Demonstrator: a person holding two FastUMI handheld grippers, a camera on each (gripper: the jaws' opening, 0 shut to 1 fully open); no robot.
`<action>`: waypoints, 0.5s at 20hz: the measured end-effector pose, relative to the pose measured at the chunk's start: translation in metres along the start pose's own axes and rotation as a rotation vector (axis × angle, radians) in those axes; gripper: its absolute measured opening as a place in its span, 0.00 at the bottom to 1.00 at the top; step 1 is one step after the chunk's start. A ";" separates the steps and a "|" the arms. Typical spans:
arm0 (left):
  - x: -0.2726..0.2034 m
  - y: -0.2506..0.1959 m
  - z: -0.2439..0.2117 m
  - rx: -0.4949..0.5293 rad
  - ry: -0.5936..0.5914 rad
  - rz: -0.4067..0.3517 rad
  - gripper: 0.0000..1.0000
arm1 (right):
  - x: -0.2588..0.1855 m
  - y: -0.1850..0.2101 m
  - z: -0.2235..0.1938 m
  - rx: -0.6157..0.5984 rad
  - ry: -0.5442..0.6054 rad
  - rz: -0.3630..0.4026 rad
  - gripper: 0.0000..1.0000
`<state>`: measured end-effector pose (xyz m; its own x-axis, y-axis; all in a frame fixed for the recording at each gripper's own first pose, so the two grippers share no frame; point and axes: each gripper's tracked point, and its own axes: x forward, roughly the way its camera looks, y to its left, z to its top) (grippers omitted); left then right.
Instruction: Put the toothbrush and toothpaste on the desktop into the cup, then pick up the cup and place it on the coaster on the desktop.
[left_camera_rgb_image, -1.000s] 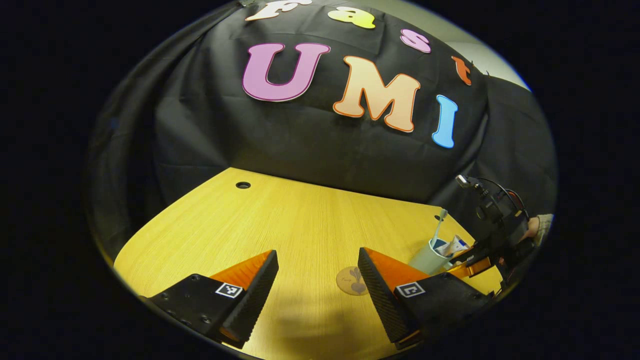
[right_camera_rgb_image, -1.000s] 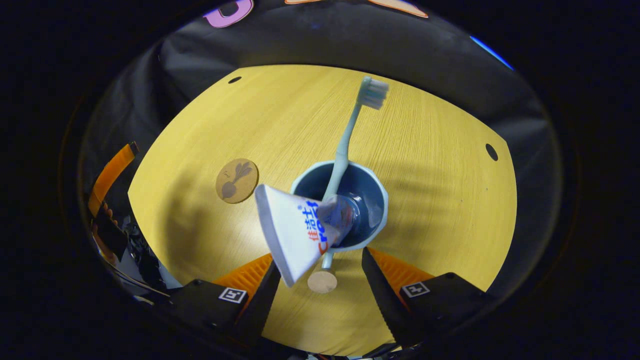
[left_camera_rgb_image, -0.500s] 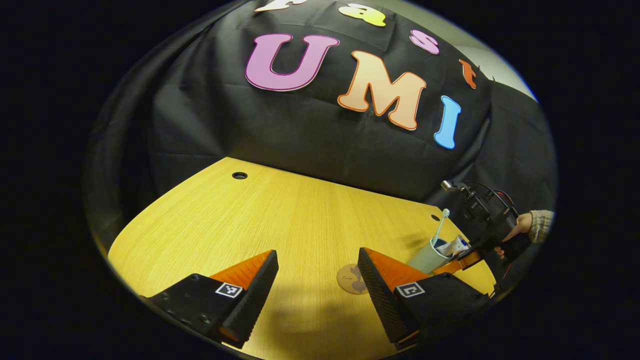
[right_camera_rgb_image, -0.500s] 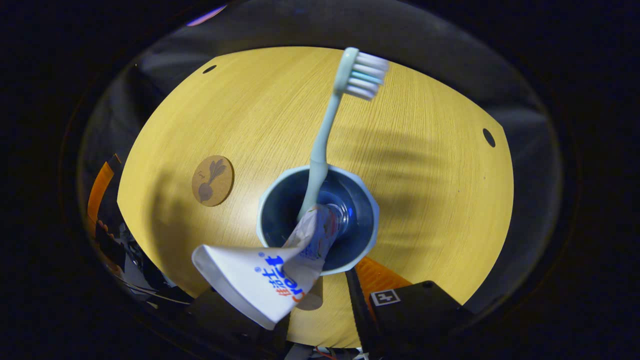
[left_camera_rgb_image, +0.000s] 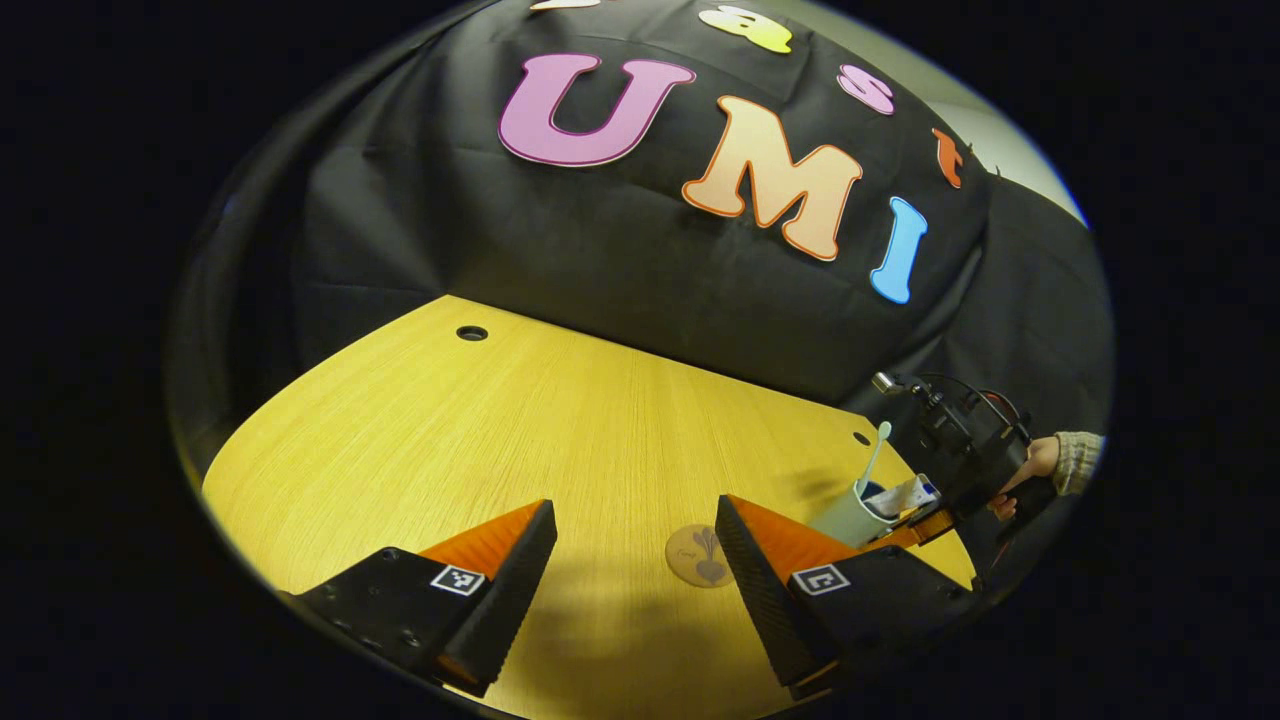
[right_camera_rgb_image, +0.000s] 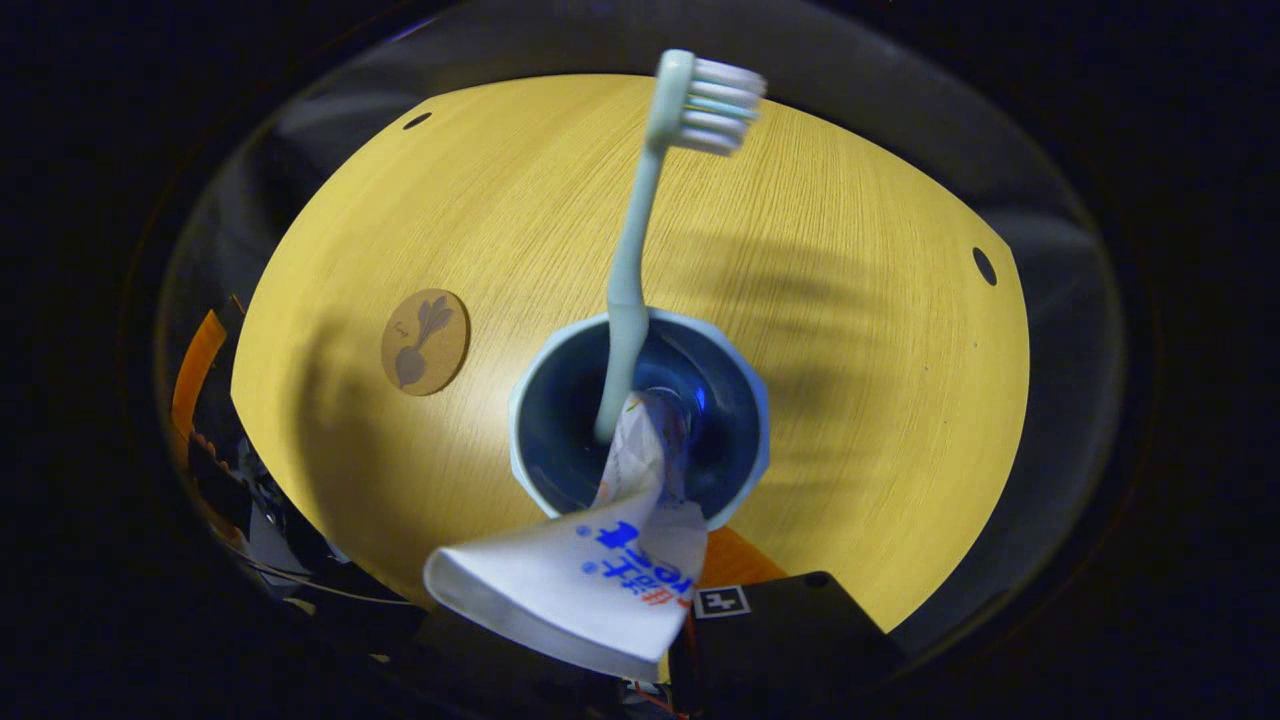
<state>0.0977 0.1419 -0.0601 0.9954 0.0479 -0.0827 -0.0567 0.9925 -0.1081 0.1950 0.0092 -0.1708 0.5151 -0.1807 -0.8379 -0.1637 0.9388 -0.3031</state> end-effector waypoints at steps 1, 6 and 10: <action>-0.002 0.002 0.000 0.002 0.003 0.003 0.95 | -0.001 0.003 0.001 -0.011 -0.009 0.003 0.24; -0.011 0.010 -0.002 -0.002 0.012 0.012 0.95 | -0.006 0.033 0.006 -0.091 -0.040 0.033 0.24; -0.015 0.021 -0.007 -0.022 0.029 0.018 0.95 | -0.018 0.078 0.018 -0.137 -0.057 0.092 0.23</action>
<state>0.0814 0.1611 -0.0684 0.9917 0.0619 -0.1129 -0.0764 0.9888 -0.1284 0.1879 0.0910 -0.1718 0.5387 -0.0750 -0.8391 -0.3239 0.9010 -0.2885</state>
